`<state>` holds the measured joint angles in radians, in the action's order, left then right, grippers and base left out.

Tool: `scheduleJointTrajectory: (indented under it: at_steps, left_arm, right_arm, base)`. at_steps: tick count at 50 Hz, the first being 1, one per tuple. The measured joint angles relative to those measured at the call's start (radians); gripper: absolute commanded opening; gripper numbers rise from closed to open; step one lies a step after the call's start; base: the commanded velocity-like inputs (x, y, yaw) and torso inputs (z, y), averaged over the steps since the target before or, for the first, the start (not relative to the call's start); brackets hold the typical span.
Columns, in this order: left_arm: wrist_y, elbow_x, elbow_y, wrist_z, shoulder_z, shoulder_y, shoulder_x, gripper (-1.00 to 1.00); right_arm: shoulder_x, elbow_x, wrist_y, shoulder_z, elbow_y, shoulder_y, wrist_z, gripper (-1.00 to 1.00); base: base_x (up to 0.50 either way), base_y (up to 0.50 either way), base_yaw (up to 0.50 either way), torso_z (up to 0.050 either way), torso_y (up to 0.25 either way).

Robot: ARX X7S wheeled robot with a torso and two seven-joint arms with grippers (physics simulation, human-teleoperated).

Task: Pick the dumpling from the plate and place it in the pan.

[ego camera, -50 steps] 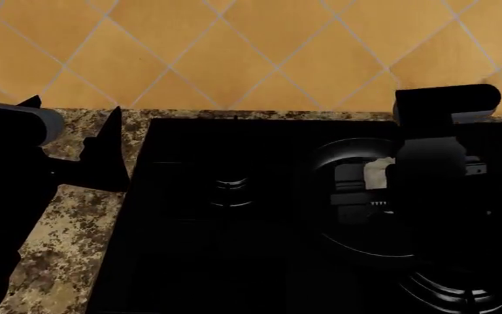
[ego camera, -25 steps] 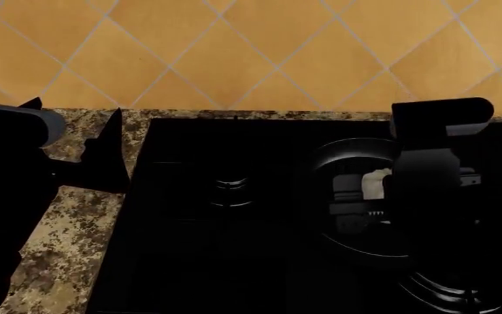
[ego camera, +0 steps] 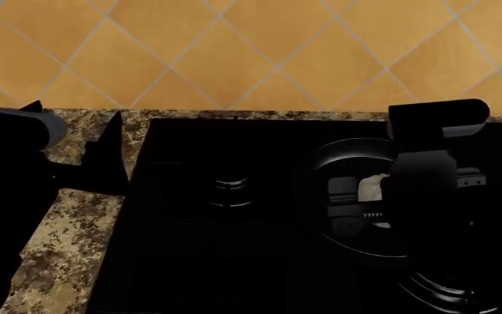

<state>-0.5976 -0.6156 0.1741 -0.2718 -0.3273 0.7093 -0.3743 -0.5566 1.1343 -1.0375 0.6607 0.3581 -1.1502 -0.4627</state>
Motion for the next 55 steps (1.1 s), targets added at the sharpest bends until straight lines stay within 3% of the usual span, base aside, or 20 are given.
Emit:
scheduleJointTrajectory:
  at_steps: [33,55]
  left_arm:
    - [-0.005,-0.008,0.008,-0.008,-0.006,0.006,-0.006,1.00]
    - [-0.016,-0.022,0.027,-0.016,-0.004,0.007,-0.013,1.00]
  right_arm:
    - [-0.017,0.036,-0.044,-0.036,-0.042,-0.064,-0.032,1.00]
    - [-0.133,0.197,-0.069,-0.184,-0.247,-0.047,-0.133,1.00]
  base:
    - [0.00,0.00,0.00,0.000,0.000]
    - [0.00,0.00,0.00,0.000,0.000]
